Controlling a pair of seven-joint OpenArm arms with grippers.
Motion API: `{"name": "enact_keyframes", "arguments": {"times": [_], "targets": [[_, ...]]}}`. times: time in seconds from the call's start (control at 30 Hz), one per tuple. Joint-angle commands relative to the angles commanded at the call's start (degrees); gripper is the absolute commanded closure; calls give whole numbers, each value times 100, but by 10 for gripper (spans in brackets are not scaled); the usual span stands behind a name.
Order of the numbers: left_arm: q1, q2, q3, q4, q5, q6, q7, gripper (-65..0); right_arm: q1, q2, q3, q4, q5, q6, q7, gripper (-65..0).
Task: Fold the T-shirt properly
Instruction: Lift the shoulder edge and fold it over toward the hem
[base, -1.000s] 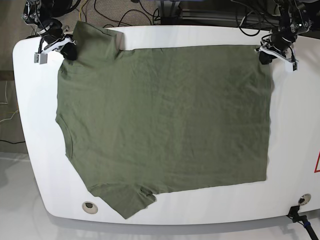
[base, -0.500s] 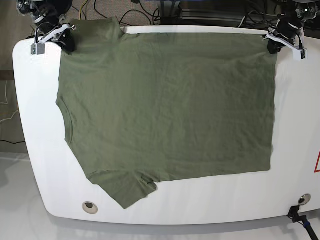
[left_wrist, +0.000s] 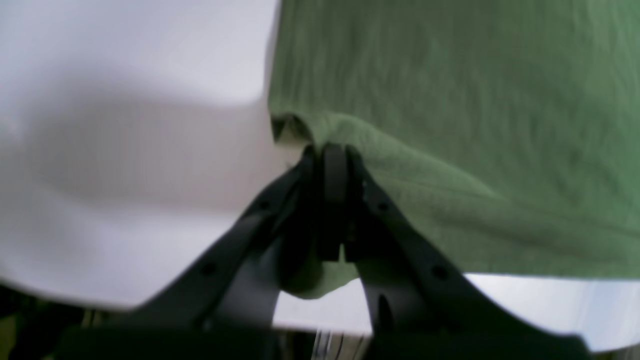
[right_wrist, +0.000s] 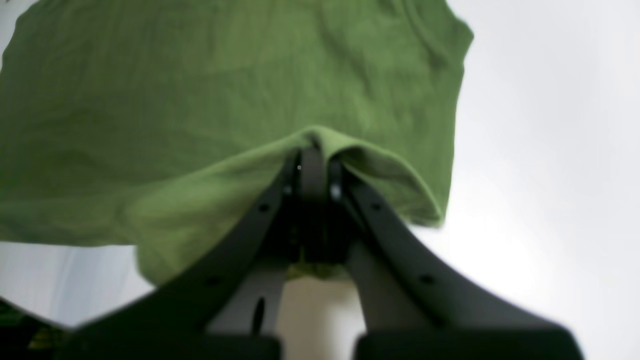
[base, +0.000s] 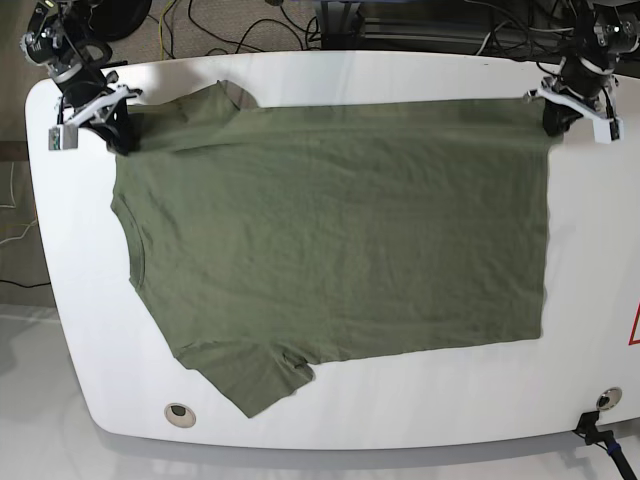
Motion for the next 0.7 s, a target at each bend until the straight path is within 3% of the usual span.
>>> {"name": "enact_keyframes", "arguments": {"times": [0.37, 0.4, 0.7], "targets": [[-746, -3, 22, -290, 1, 37, 44, 0, 1313, -350, -463, -215, -696, -189, -62, 0], [-721, -10, 23, -233, 5, 13, 206, 0, 981, -235, -262, -58, -421, -139, 30, 0], [-1207, -35, 37, -445, 1, -2, 302, 0, 1712, -159, -263, -521, -494, -166, -70, 0]]}}
